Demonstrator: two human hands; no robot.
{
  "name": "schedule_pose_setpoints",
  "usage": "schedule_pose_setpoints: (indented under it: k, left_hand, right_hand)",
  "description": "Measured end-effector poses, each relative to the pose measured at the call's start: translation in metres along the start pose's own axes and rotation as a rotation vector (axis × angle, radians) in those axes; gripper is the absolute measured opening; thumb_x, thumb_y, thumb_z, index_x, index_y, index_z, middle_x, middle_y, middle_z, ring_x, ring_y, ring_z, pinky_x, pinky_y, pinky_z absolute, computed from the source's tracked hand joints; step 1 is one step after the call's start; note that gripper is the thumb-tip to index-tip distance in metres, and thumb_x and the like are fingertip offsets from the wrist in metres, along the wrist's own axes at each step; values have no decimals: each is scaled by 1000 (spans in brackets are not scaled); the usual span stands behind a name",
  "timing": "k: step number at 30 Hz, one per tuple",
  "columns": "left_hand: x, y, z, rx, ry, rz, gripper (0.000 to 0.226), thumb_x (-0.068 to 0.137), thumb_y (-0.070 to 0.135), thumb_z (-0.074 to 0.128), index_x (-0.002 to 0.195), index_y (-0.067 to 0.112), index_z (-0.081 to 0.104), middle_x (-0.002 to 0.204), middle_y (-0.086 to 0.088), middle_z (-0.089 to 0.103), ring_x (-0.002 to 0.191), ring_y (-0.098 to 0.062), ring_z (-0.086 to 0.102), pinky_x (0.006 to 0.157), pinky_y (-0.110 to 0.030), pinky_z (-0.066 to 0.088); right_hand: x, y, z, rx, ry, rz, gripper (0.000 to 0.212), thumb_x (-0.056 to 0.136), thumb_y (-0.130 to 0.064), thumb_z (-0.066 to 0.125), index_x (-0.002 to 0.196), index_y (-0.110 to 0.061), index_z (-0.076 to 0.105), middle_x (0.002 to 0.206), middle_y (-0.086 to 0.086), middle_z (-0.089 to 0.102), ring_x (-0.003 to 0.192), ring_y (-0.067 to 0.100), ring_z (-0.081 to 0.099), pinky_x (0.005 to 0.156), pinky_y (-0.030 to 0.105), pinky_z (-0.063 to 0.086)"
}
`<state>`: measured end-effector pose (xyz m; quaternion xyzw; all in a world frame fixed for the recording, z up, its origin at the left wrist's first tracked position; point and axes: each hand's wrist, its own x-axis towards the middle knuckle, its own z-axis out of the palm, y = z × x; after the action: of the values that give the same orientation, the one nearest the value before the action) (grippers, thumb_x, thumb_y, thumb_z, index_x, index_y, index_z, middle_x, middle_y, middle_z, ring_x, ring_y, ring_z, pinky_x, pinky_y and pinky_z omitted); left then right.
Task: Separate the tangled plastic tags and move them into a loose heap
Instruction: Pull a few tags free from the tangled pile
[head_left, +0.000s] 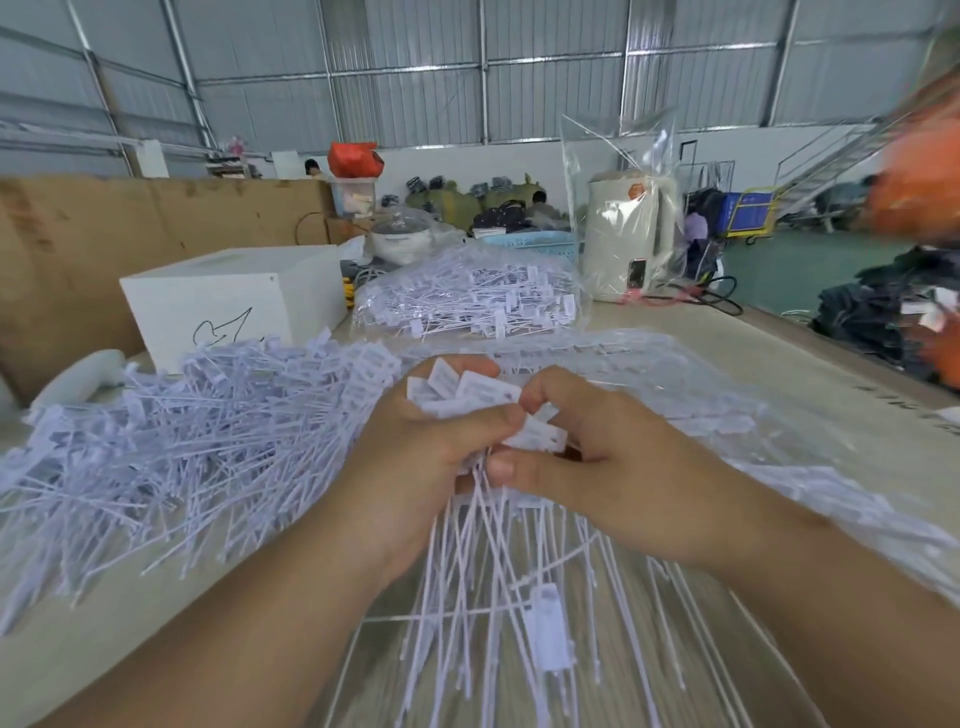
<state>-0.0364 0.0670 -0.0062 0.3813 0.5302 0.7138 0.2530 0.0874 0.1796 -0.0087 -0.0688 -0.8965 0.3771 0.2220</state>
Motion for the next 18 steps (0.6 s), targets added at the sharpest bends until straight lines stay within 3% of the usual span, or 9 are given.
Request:
schedule_pose_setpoints:
  k: [2, 5, 10, 12, 16, 18]
  left_hand:
    - [2, 0, -3, -27, 28, -9, 29, 75, -5, 71, 94, 16, 67, 84, -11, 72, 74, -25, 69, 57, -28, 56]
    - [2, 4, -5, -70, 37, 10, 27, 76, -6, 68, 97, 11, 67, 85, -12, 74, 74, -25, 72, 57, -29, 57]
    - [12, 11, -18, -165, 190, -21, 20, 82, -4, 65, 91, 14, 67, 72, -5, 72, 56, -17, 68, 49, -24, 53]
    - [18, 14, -28, -211, 254, -30, 18, 86, -1, 63, 95, 14, 64, 68, -1, 71, 53, -15, 66, 50, -24, 54]
    - [26, 17, -44, -312, 345, 19, 20, 90, -4, 58, 86, 15, 59, 63, 4, 69, 54, -12, 65, 54, -21, 53]
    - [29, 18, -50, -347, 353, 29, 19, 91, -4, 56, 85, 14, 56, 68, 2, 67, 54, -11, 63, 54, -20, 53]
  right_hand:
    - [-1, -3, -3, -51, -30, -20, 34, 86, -58, 61, 97, -27, 60, 58, 0, 55, 48, 13, 43, 50, 35, 32]
    - [-1, -5, -8, -65, -19, -5, 35, 88, -56, 59, 99, -23, 65, 49, -14, 45, 46, 4, 38, 51, 22, 29]
    - [-2, -5, -17, -179, 12, 115, 33, 86, -56, 59, 78, -24, 60, 49, -13, 49, 43, 4, 43, 52, 24, 34]
    - [-3, -5, -20, -255, -31, 149, 28, 86, -53, 62, 78, -27, 60, 50, -16, 51, 43, 2, 45, 50, 21, 32]
    - [-6, -6, -21, -239, -203, 152, 18, 78, -45, 76, 74, -32, 64, 64, -18, 58, 56, 0, 52, 59, 22, 40]
    - [-6, -8, -17, -231, -270, 149, 18, 77, -42, 78, 71, -43, 61, 66, -21, 58, 56, -2, 52, 59, 19, 40]
